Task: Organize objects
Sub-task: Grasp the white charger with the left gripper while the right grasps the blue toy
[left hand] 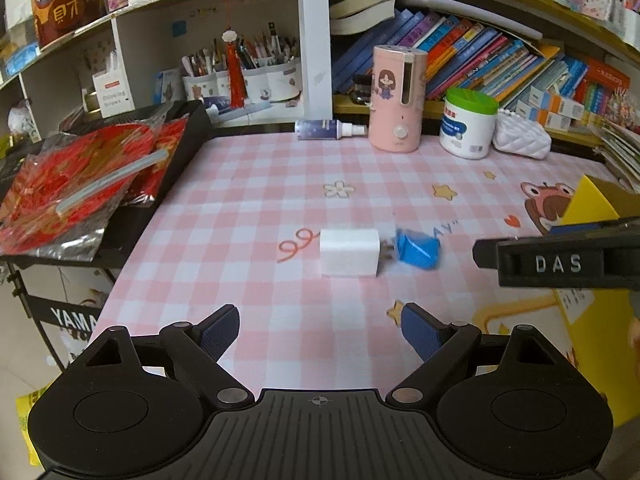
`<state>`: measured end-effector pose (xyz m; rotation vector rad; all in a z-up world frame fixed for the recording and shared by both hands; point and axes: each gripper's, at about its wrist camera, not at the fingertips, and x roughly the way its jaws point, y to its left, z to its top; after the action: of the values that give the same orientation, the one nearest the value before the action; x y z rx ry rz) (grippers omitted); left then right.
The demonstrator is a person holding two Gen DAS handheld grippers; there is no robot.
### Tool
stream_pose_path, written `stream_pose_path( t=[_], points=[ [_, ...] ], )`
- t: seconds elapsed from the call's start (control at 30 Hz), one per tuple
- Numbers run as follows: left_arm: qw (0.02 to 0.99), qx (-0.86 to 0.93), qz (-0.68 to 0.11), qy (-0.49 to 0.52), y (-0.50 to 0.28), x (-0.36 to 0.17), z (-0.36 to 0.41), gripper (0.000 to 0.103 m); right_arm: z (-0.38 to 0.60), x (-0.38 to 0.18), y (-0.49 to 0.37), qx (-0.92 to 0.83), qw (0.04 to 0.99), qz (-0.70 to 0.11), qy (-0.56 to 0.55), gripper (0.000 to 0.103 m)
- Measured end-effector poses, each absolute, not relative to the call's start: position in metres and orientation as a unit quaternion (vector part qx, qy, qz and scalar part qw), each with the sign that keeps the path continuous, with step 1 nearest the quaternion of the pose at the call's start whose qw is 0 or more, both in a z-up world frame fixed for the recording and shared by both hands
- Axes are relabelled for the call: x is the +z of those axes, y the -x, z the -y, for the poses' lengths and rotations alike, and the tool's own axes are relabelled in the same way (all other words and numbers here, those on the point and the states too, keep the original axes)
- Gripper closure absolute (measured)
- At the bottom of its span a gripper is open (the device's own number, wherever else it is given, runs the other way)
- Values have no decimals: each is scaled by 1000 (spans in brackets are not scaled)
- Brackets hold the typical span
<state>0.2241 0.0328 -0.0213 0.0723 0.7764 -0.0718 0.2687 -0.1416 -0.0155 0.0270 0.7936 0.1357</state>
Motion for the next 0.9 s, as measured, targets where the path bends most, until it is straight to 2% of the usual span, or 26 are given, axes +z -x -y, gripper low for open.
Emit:
stream_pose_path(
  t=[0.4,0.67,0.9],
  points=[
    [915,-52,-398,-53,-253,-39,-18,13,146,-21,-328,56,919,-390,-24,24],
    [908,-51,-410,-67,-268,-52,-11,13,134,-44,-351,98,894,-437,-23,24],
    [903,-42,-421,-72,-268,-58,-14,13,114,-62,-364,117,880,-460,-1,30]
  ],
)
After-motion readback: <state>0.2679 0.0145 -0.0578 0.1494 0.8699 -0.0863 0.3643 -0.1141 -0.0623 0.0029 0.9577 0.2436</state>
